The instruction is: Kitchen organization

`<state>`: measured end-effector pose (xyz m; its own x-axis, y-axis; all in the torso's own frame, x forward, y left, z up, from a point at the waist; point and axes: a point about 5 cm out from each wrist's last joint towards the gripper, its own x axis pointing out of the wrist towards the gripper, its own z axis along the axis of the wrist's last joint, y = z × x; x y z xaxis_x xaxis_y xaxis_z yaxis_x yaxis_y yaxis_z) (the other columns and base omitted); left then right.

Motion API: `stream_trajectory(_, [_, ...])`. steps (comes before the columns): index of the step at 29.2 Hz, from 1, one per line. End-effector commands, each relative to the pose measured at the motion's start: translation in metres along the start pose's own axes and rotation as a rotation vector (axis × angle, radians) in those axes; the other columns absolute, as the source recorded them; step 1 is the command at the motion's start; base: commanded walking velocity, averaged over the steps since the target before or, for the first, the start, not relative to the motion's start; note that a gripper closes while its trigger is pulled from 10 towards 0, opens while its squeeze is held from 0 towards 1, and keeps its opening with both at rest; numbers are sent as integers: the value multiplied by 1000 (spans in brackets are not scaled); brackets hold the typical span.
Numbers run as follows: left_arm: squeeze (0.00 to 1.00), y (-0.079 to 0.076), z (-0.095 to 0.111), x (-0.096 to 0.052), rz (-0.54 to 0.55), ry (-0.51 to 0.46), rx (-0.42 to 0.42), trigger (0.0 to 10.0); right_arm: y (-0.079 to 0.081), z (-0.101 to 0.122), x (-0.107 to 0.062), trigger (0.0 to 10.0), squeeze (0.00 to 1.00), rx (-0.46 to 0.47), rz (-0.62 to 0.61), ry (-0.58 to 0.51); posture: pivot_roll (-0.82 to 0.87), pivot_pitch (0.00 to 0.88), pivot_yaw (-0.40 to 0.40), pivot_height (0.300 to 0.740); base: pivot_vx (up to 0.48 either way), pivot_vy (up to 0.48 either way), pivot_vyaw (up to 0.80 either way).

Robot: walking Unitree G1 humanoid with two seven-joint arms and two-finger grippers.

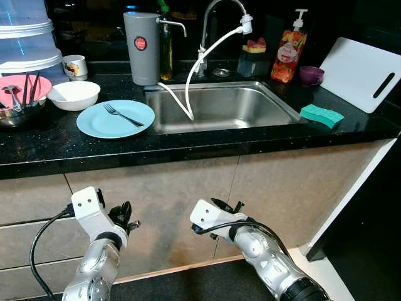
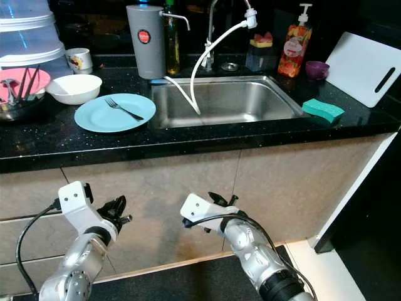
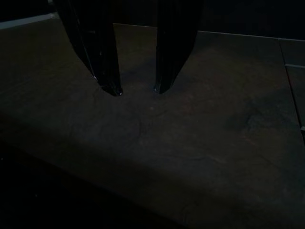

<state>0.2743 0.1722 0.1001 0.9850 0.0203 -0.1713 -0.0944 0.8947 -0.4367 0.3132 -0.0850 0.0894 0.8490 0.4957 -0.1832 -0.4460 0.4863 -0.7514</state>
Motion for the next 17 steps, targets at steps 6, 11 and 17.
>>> stream_trajectory(6, [0,-1,-3,0,3,13,-13,10000,-2,-3,-1,10000,0,9,-1,12,-137,20,-26,740,0,0,0])
stream_trajectory(11, [0,-1,-3,0,2,14,-14,10000,-2,-3,0,10000,0,10,-1,12,-136,22,-26,740,0,0,0])
stream_trajectory(17, [0,-2,-3,1,0,15,-13,10000,-2,-3,0,10000,0,10,-1,12,-137,22,-24,740,0,0,0])
